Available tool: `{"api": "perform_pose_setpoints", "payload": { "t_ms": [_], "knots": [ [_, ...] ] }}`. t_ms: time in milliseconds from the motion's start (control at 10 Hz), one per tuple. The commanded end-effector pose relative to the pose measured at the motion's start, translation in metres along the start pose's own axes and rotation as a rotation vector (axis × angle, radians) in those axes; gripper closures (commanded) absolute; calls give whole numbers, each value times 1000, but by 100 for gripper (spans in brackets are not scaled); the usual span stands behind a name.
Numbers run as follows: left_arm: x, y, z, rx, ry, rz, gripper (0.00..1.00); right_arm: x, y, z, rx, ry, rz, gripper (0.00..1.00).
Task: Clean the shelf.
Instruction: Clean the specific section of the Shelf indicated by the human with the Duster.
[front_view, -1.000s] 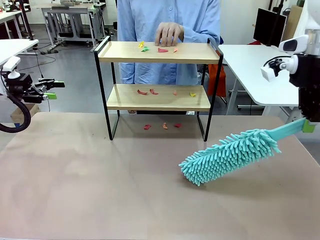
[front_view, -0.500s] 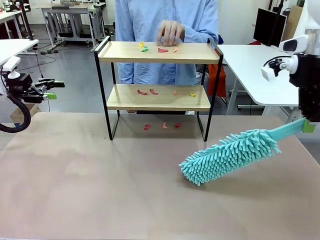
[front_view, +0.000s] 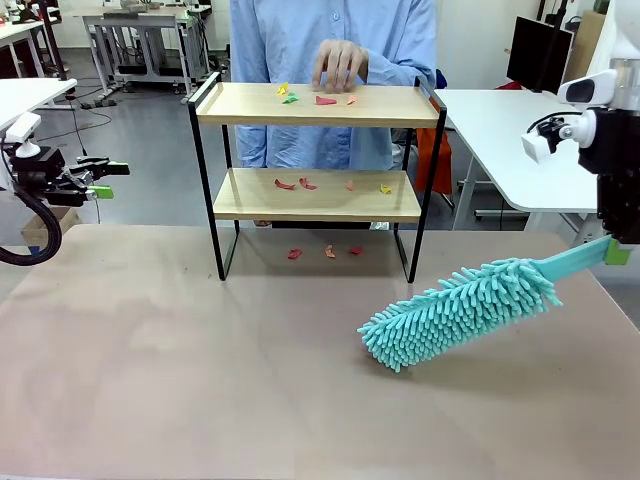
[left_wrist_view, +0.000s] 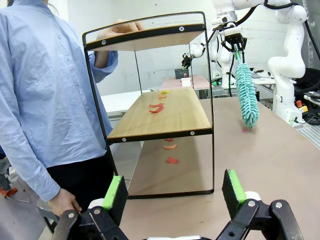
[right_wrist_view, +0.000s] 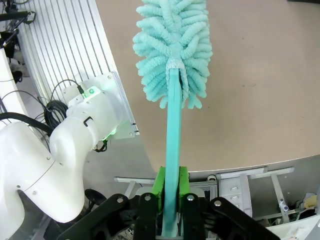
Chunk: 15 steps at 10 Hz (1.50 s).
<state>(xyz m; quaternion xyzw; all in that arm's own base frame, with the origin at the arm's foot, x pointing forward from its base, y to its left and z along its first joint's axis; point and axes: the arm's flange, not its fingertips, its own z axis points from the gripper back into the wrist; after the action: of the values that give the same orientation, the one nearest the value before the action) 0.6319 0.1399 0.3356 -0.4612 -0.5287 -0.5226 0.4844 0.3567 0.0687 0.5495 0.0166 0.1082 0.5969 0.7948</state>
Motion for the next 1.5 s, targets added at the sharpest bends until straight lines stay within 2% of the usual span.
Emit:
{"api": "perform_pose_setpoints", "payload": {
  "t_ms": [0, 200, 600, 800, 900, 1100, 1200, 1400],
  "knots": [
    [2, 0, 0, -5, 8, -5, 0, -2, 3, 1, -1, -1, -6, 87],
    [2, 0, 0, -5, 8, -5, 0, 0, 0, 0, 0, 0, 0, 87],
    [2, 0, 0, -5, 8, -5, 0, 18, 45, 62, 14, -218, -69, 87],
    [2, 0, 0, -5, 8, -5, 0, 41, 81, 102, 28, -375, -155, 87],
    [2, 0, 0, -5, 8, -5, 0, 55, 99, 119, 32, -438, -250, 87],
    [2, 0, 0, -5, 8, -5, 0, 84, 133, 145, 30, -541, -305, 87],
    [2, 0, 0, -5, 8, -5, 0, 100, 147, 156, 53, -587, -381, 87],
    [2, 0, 0, -5, 8, -5, 0, 117, 155, 168, 76, -666, -497, 87]
  ]
}}
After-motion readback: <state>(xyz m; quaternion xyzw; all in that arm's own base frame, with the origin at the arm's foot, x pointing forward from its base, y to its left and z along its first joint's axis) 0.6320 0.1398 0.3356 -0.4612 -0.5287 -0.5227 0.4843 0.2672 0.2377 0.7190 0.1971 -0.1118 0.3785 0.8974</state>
